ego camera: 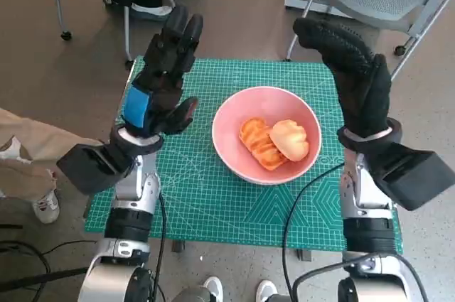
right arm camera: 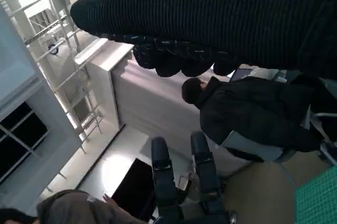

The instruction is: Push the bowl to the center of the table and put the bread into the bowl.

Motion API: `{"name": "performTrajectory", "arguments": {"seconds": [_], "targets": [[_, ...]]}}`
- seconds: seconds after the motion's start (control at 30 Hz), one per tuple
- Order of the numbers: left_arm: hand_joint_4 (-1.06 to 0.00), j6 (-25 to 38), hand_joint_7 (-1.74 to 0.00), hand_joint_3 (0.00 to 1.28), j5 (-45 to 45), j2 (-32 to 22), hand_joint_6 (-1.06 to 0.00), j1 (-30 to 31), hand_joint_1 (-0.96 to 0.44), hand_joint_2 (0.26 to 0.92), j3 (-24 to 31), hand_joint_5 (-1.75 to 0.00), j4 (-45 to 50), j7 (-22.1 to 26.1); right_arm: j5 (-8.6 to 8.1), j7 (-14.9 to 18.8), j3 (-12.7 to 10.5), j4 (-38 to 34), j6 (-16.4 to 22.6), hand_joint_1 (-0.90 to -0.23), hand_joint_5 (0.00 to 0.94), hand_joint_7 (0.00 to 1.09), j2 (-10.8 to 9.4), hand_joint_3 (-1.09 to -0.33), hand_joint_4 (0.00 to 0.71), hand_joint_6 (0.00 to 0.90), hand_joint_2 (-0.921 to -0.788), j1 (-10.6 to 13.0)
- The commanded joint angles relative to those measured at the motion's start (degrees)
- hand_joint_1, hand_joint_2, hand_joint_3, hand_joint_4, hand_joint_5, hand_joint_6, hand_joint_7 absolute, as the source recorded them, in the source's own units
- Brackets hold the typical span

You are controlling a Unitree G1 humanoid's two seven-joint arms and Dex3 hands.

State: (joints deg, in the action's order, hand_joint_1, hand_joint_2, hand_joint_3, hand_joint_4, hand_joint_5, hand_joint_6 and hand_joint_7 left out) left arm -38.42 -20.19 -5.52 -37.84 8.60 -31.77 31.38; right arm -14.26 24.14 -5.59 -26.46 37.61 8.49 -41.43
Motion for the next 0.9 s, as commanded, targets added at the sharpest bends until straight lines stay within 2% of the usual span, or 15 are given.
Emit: {"name": "performTrajectory", "arguments": {"seconds": [0.03, 0.73, 0.9], "targets": [[0.0, 0.66, -0.02, 0.49, -0.83, 0.71, -0.09, 0.93, -0.77, 0.921, -0.21, 0.0, 1.82, 0.51, 0.57, 0.3, 0.3, 0.28, -0.94, -0.708, 0.0, 0.48, 0.15, -0.816, 0.172, 0.029, -0.921, 1.49], [0.0, 1.99, -0.01, 0.44, -1.89, 2.17, -0.08, 3.38, -0.79, 0.921, -0.81, 0.0, 4.6, 2.2, 1.46, 0.36, 0.02, 0.39, 0.66, -0.715, 0.0, 0.48, 0.45, -0.818, 0.168, 0.024, -0.921, 3.37], [0.0, 2.61, -0.01, 0.37, -2.58, 2.22, -0.08, 3.39, -0.75, 0.921, -0.86, 0.0, 4.55, 3.21, 1.22, 0.55, -0.1, -0.5, 1.48, -0.713, 0.0, 0.48, 0.43, -0.819, 0.168, 0.024, -0.921, 3.56]]}}
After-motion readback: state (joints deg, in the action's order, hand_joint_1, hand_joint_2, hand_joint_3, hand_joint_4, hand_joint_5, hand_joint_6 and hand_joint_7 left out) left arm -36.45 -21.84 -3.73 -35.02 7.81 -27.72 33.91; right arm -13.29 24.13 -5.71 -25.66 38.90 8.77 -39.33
